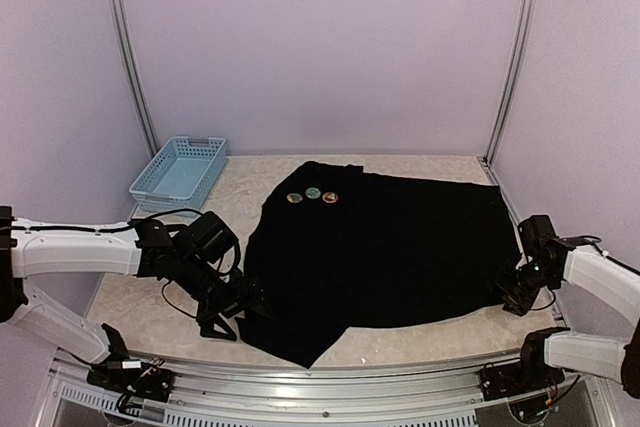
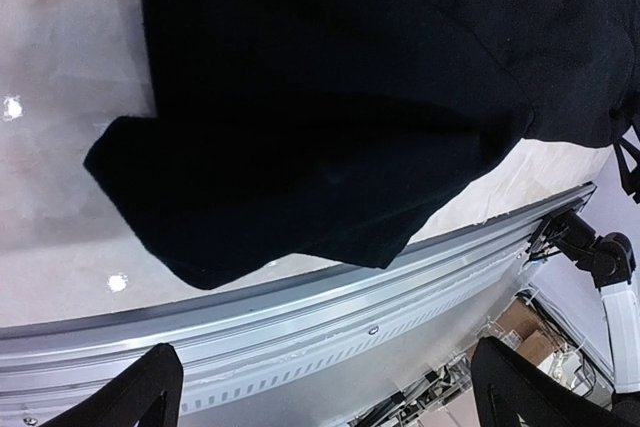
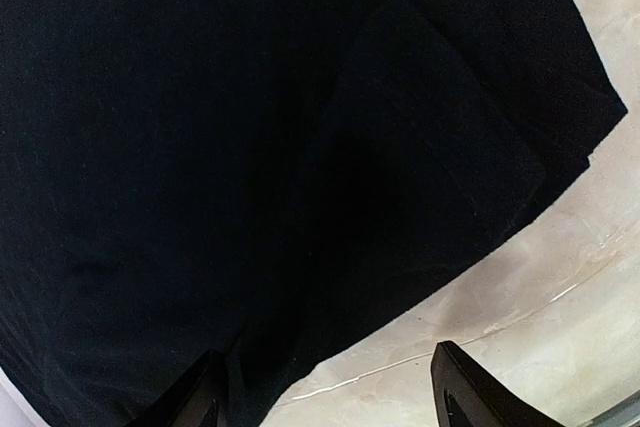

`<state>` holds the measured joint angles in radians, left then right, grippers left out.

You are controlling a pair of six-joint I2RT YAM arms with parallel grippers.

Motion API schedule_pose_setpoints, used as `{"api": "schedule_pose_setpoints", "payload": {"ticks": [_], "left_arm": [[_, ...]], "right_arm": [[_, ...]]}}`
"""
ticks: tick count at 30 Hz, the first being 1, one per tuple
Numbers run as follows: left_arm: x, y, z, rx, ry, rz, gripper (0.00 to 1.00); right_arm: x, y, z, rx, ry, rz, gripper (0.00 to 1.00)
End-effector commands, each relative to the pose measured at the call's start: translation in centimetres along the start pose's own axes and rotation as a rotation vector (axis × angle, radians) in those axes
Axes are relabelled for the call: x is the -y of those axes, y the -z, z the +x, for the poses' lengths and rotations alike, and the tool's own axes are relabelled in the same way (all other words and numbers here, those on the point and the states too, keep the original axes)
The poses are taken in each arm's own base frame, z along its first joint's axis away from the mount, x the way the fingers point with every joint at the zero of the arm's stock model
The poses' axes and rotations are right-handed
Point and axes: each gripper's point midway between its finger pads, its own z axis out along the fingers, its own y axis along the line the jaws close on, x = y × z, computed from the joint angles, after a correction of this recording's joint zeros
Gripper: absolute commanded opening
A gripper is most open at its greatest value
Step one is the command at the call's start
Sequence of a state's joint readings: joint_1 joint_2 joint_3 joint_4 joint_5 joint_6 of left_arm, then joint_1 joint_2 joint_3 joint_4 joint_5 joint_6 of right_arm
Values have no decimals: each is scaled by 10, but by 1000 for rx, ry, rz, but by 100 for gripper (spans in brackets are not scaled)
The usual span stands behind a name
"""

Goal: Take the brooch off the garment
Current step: Flatten out the crumpled clothing at the center of the board, then flatten the clothing at the center of the board.

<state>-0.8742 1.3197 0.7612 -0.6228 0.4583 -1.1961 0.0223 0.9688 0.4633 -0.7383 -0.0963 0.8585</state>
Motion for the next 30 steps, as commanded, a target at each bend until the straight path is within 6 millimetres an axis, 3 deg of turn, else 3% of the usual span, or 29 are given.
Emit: {"api": "schedule_pose_setpoints", "payload": {"ticks": [1,8,15,22,23,27,30], "left_arm": [[6,-13,-2,-27,-23,24,99],[6,-23,-14,-32,-50,8,97],[-1,-26,-24,-35,-43,-8,74],[-7,-35,-28,-58,-37,-43,65],[-8,-37,-29,-61,-37,-50,61],[-10,-43,-34,-62,-34,-73,29],[-13,-42,-42,-45,-38,-96,3]], "right_arm": [[-4,-6,0,-4,-14,-33,65],[-8,-12,-1,-8,-21,-54,49],[-12,-15,-3,-8,-24,-64,33],[-11,-17,-3,-14,-20,-55,20],[-10,-17,-3,-14,-19,-55,17],[-11,-15,-2,-14,-19,-57,2],[-14,-10,-3,-15,-24,-71,0]]}}
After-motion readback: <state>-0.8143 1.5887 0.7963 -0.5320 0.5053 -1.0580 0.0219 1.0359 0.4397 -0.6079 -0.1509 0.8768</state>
